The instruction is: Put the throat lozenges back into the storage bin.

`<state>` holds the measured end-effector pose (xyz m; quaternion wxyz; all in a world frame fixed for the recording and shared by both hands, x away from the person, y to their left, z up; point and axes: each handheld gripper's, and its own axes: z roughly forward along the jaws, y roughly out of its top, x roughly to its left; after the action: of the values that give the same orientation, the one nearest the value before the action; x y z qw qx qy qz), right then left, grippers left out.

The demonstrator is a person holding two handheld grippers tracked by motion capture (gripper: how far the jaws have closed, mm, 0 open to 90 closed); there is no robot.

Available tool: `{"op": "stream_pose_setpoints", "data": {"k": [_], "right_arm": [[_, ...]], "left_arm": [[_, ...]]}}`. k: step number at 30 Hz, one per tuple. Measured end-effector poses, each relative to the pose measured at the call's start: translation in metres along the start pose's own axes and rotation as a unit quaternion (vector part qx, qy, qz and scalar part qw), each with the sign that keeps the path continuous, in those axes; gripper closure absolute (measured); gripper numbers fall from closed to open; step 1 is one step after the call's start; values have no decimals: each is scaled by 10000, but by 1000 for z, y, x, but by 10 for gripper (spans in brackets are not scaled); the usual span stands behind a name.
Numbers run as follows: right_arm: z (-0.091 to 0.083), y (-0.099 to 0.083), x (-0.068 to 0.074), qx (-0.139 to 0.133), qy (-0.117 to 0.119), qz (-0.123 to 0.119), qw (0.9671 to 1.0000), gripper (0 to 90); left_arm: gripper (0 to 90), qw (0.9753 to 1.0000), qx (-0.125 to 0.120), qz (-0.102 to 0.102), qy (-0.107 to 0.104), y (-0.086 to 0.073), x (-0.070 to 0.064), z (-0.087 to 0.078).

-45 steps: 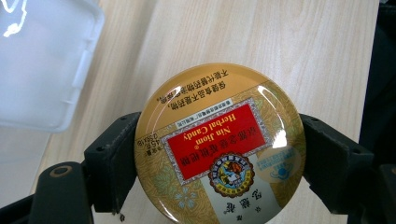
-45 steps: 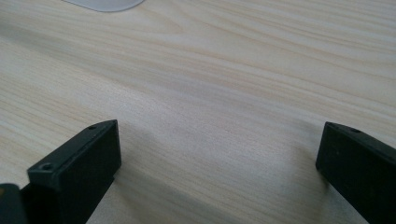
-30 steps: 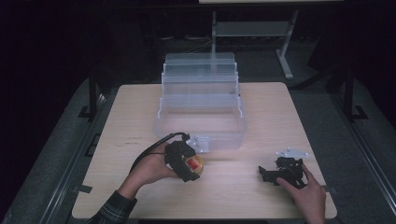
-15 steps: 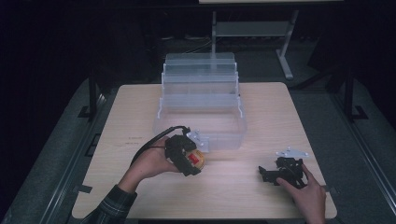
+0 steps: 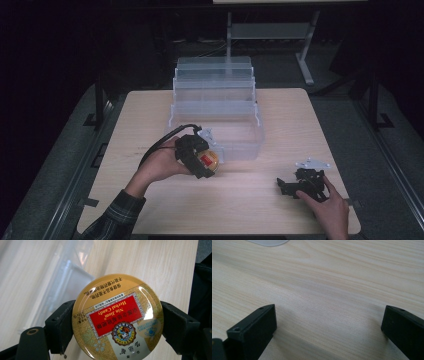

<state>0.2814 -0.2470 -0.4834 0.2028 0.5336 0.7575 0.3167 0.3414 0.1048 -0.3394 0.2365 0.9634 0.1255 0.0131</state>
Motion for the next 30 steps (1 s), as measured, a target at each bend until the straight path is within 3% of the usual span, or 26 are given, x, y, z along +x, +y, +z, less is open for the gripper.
{"op": "stream_pose_setpoints", "data": {"k": [19,30], "right_arm": [[0,0,0,3,4,6,10000,0],[0,0,0,2,0,-1,10000,0]], "left_arm": [[196,9992,-86,-336,196,-3,31,-15],[196,9974,-91,-612,370,-7,53,-21]]}}
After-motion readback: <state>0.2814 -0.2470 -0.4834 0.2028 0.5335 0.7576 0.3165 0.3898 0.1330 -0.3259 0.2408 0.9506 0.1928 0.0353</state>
